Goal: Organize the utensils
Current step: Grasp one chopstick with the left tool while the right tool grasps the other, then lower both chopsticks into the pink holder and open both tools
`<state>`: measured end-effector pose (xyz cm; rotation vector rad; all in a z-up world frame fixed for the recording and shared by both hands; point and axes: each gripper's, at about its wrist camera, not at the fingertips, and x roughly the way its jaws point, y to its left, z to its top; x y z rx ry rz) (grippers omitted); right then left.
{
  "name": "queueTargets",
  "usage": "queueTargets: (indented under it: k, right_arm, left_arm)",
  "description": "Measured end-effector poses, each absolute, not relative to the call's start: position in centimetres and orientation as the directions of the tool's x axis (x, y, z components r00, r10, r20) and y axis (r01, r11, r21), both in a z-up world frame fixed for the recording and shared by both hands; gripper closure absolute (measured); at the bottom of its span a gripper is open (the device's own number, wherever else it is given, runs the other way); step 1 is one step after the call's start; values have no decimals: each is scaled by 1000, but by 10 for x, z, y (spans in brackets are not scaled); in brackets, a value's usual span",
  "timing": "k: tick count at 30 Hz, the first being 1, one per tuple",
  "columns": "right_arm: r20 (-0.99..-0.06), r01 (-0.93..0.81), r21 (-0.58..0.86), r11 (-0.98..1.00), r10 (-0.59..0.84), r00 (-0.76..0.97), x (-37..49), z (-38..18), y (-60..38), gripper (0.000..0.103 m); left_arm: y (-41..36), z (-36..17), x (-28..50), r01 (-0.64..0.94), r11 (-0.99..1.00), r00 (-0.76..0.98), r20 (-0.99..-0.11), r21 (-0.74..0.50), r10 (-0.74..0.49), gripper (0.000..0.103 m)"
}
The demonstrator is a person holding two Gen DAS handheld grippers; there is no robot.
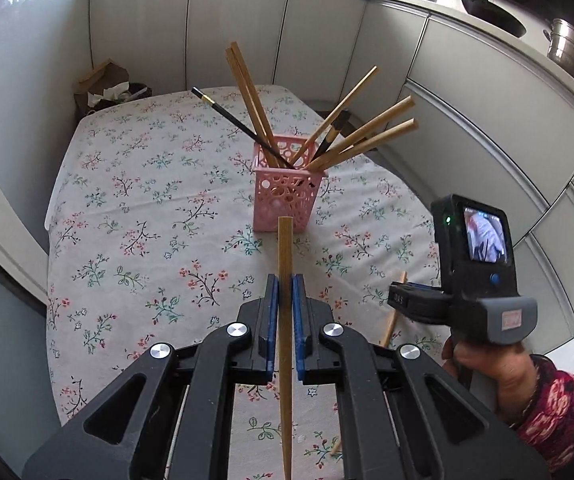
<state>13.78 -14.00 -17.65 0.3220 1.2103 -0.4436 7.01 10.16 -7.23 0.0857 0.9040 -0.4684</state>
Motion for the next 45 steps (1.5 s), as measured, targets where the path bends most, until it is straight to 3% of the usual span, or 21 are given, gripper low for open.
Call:
queueTargets:
  k: [2, 11, 23, 31, 39, 45]
  right_arm:
    - [-938, 495, 18, 869, -157, 309, 134, -175, -143, 94]
    - [-834, 486, 39, 873, -239, 498, 109, -135, -151, 94]
    - [-525, 401, 58, 914, -314, 791, 48, -43, -150, 94]
    - [-409, 320, 102, 942, -253, 877, 12, 33, -153, 94]
    - [-346, 193, 233, 953, -104, 932, 13, 128, -167, 94]
    - [-238, 125, 262, 957, -62, 969, 34, 195, -161, 94]
  left_arm:
    - [101, -72, 70, 425, 897, 525, -773, -124, -356, 96]
    - [96, -62, 62, 430, 891, 543, -748, -143, -382, 96]
    - [95, -22, 33, 441, 868, 625, -616, -228, -480, 96]
    - [92, 32, 8, 443, 871, 722, -491, -211, -487, 96]
    - [86, 85, 20, 428, 891, 773, -449, -152, -448, 96]
    - [77, 112, 41, 417, 901, 807, -408, -120, -427, 96]
